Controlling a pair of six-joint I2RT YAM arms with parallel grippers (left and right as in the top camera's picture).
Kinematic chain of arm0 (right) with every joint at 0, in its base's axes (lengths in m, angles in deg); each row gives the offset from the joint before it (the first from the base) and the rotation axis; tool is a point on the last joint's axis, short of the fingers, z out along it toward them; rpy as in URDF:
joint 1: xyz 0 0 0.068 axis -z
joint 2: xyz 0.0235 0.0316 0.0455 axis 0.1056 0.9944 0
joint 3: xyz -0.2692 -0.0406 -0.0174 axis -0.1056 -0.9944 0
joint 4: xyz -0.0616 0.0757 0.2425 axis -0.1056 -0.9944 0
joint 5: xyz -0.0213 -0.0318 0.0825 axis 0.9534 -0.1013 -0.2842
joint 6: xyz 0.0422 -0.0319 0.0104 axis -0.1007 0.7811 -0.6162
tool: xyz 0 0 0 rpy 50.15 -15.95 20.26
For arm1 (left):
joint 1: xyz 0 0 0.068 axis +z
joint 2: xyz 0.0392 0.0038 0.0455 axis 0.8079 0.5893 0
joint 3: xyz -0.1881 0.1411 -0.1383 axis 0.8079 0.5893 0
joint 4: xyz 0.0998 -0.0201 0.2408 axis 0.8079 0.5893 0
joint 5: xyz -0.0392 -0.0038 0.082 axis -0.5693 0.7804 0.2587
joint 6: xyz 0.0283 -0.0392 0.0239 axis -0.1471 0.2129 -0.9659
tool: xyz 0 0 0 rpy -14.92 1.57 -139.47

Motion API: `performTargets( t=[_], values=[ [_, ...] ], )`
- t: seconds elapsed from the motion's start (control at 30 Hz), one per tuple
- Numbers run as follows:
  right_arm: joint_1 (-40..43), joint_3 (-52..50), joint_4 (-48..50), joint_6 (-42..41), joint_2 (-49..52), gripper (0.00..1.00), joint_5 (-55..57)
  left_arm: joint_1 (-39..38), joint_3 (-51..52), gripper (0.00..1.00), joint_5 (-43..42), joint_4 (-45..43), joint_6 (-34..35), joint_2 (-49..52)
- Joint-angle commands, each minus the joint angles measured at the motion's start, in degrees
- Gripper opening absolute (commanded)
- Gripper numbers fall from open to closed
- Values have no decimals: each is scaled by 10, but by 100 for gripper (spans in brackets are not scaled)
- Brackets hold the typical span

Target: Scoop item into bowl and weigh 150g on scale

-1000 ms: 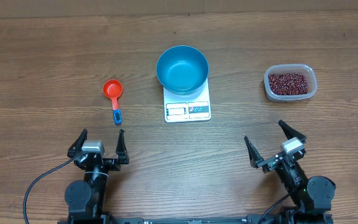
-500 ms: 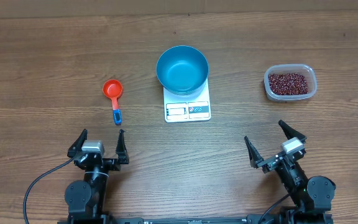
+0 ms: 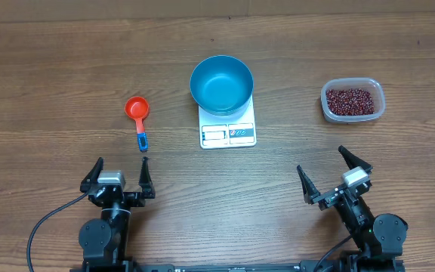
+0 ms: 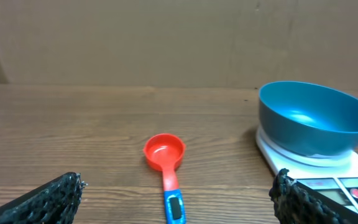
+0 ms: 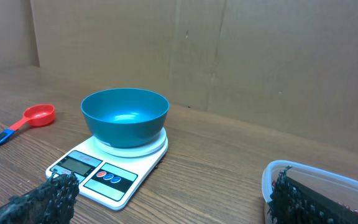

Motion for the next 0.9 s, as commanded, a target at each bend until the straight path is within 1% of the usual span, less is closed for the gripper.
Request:
performTargets(
  t=[0.0,0.13,0.33,0.57,0.63,0.73,0.83,0.87],
  values=[
    [-3,-6,0,-4,-7,100,5,2,2,100,31,3,-17,-5],
    [-3,-6,0,-4,-7,100,5,2,2,100,31,3,-17,-5],
    [-3,-6,0,-4,-7,100,5,2,2,100,5,1,-10,-5],
    [-3,-6,0,-4,-7,100,5,2,-2,100,-64,1,-12,-5],
    [-3,-6,0,-4,-7,100,5,2,-3,100,-66,7,-18,-2],
    [-3,-6,0,-4,-7,100,5,2,-14,100,-64,27,-26,21],
    [-3,-6,0,-4,-7,100,5,2,-52,100,-66,75,-44,82],
    [-3,-6,0,-4,-7,100,5,2,-72,100,-66,86,-63,111]
  ],
)
